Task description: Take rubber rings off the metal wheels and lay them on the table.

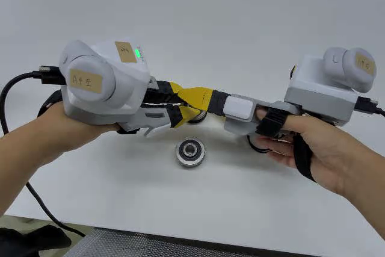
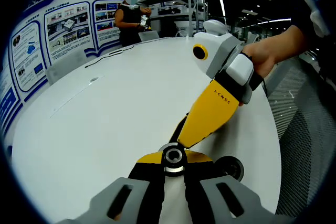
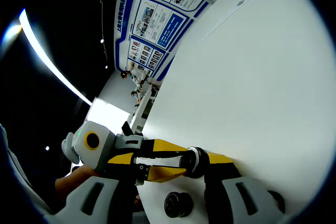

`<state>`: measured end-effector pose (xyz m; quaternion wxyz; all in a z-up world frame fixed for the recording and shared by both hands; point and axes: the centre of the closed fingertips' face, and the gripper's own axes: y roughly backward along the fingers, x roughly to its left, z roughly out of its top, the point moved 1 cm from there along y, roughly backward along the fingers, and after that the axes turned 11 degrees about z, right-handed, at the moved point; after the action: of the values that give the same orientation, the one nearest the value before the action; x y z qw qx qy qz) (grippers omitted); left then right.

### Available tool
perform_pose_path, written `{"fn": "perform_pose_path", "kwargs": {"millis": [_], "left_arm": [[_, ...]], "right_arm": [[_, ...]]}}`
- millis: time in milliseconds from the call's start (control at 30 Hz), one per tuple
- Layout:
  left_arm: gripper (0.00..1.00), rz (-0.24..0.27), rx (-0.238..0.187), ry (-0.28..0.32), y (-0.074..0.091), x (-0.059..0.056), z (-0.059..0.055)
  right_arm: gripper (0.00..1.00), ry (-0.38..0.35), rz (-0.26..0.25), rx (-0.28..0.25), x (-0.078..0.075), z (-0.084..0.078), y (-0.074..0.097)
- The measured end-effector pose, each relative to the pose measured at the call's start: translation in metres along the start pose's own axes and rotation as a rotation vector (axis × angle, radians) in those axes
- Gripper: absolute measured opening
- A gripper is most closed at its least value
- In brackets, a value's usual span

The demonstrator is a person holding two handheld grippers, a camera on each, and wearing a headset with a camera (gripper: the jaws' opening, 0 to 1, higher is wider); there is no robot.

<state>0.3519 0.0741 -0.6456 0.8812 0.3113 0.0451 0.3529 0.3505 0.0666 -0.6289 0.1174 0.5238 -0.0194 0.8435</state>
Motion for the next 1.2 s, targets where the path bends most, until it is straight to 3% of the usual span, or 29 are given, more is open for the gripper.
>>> {"fn": "perform_pose_path", "kwargs": {"millis": [367, 533, 1000, 1200], "left_arm": [[0.12, -0.001, 0.006, -0.010, 0.000, 0.000, 0.000], [0.12, -0.003, 0.008, -0.011, 0.000, 0.000, 0.000], [0.12, -0.003, 0.011, -0.013, 0.000, 0.001, 0.000], [0.12, -0.003, 0.010, -0.010, 0.000, 0.001, 0.000]], "right_arm": [[0.56, 0.054, 0.006, 0.075, 0.006, -0.007, 0.002], [0.56, 0.045, 0.015, 0.100, 0.007, -0.010, 0.004], [0.52, 0.072, 0.008, 0.103, 0.006, -0.012, 0.007], [0.51, 0.071, -0.005, 0.082, 0.004, -0.009, 0.005]]}}
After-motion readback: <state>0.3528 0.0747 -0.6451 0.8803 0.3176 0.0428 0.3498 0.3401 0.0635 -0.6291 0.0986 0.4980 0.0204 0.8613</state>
